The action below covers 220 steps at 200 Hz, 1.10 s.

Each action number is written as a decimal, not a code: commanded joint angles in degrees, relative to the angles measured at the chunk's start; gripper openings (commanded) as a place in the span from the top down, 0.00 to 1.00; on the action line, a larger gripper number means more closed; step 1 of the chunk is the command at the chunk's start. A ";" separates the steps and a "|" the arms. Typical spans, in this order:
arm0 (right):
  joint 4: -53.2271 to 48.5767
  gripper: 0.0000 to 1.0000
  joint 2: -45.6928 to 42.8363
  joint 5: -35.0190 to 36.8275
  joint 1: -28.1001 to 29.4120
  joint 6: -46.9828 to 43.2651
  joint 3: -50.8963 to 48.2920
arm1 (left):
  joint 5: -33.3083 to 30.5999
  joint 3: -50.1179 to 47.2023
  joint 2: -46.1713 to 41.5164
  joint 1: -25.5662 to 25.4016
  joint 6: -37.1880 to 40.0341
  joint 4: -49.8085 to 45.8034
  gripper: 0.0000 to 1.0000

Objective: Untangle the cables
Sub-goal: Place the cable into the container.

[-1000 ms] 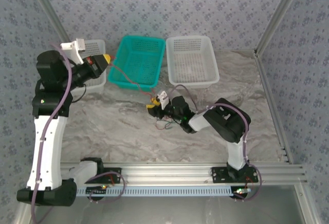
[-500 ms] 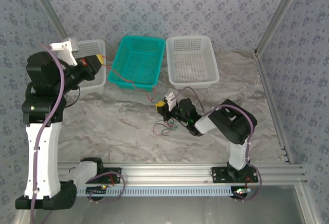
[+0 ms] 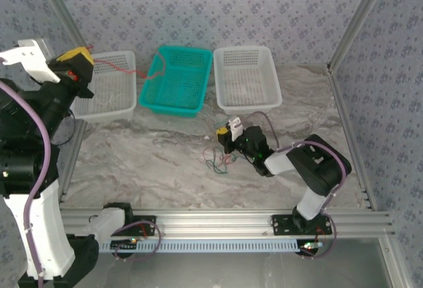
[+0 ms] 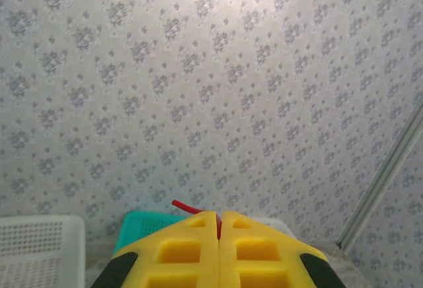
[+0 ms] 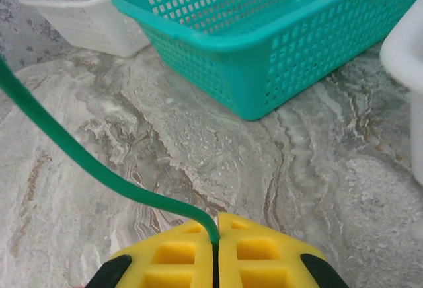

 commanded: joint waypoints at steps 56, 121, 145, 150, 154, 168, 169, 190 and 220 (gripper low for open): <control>-8.41 1.00 -10.55 1.27 -0.24 -1.93 0.14 | 0.81 -6.39 24.85 0.32 -2.10 23.44 1.00; -9.68 1.00 -11.82 0.96 -0.30 -1.71 -0.45 | 10.36 1.84 48.78 0.35 -5.79 24.74 1.00; -9.76 1.00 -11.67 0.71 -0.34 -1.66 -0.21 | 14.71 3.69 56.37 -1.17 -8.44 27.12 1.00; -9.76 1.00 -11.68 0.70 -0.34 -1.62 -0.24 | 14.73 5.51 58.03 -1.78 -7.90 25.51 0.97; -9.91 1.00 -11.82 0.61 -0.34 -1.63 -0.23 | 14.73 7.44 59.31 -2.28 -7.07 23.86 0.93; -10.53 1.00 -12.28 0.44 -0.43 -1.80 -0.17 | 13.75 14.48 63.98 -4.35 -3.39 15.54 0.81; -10.58 1.00 -12.37 0.44 -0.43 -1.80 -0.14 | 13.54 14.95 64.27 -4.52 -3.05 14.96 0.80; -11.41 1.00 -13.00 0.14 -0.44 -1.91 0.15 | 7.52 30.45 72.89 -7.71 2.31 -0.92 0.51; -12.24 1.00 -14.07 -0.18 -0.18 -1.78 0.84 | 4.35 52.73 84.22 -9.49 5.12 -17.96 0.30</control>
